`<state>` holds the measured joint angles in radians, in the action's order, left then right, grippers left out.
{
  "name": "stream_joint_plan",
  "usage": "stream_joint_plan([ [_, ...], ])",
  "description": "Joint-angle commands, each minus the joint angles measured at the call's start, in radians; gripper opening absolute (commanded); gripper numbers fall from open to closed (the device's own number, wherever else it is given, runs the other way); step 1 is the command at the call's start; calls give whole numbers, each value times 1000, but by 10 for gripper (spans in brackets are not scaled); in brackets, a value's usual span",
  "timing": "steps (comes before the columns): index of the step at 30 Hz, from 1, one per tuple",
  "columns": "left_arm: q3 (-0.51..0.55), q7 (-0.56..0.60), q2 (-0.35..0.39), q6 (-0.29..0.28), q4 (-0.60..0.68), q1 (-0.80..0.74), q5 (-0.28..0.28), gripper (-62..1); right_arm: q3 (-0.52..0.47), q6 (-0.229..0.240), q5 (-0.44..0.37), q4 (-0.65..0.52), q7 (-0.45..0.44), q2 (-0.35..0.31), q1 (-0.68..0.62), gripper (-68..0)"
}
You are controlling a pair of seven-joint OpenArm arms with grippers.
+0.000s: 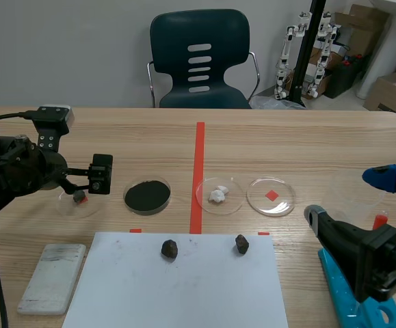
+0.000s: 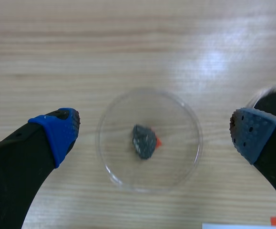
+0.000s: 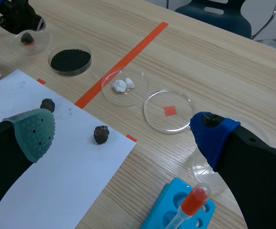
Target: Return to the home posture
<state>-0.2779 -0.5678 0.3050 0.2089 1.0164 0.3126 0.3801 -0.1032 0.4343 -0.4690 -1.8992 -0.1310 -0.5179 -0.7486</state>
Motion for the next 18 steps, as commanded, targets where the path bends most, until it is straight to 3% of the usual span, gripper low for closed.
stream_joint_plan([
  [1,9,46,14,5,6,12,3,14,-8,1,-10,-20,-18,-3,1,-84],
  [12,9,55,54,4,29,12,2,14,-8,1,-10,-20,-18,-3,1,-84],
  [18,9,69,100,1,138,-27,2,14,-8,1,-10,-20,-18,-3,1,-84],
])
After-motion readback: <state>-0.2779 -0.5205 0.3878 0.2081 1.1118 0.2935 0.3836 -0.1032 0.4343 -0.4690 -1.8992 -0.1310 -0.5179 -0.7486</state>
